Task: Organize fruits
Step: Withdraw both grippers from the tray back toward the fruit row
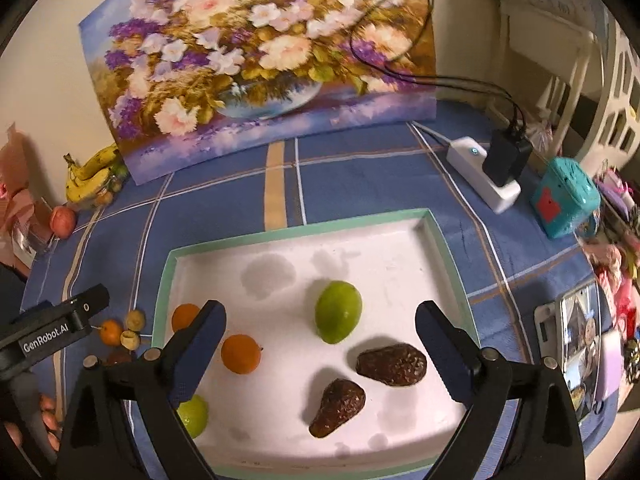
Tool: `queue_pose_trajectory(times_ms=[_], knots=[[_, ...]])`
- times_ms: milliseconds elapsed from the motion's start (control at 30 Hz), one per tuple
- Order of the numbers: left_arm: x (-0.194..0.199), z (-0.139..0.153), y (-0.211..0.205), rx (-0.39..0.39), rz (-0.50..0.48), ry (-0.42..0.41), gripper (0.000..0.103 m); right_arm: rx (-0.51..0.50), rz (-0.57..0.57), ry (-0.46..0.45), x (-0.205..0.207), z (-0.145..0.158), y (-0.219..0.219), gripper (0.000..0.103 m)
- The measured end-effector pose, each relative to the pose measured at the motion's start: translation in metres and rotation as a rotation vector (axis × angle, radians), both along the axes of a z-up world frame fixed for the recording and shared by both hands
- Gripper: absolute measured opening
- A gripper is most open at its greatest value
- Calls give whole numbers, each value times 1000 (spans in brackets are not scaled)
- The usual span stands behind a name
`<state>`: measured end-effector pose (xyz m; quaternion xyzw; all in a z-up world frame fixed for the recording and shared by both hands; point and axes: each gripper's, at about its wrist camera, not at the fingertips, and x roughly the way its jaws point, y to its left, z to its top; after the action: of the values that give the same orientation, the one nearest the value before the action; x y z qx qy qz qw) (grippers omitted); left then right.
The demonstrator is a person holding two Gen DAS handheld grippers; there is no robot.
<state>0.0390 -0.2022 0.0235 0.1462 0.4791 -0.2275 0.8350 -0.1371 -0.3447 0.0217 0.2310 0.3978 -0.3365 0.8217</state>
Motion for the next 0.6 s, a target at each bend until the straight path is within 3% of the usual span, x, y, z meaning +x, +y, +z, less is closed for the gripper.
queue_pose_trajectory(times_ms=[100, 267, 600], knots=[[-1, 4, 5, -32, -8, -40, 103, -3, 5, 33, 5, -3, 4, 96], [5, 5, 15, -58, -1, -26, 103, 34, 33, 60, 10, -10, 9, 96], [31, 6, 58, -99, 48, -40, 103, 126, 104, -21, 31, -12, 29, 96]])
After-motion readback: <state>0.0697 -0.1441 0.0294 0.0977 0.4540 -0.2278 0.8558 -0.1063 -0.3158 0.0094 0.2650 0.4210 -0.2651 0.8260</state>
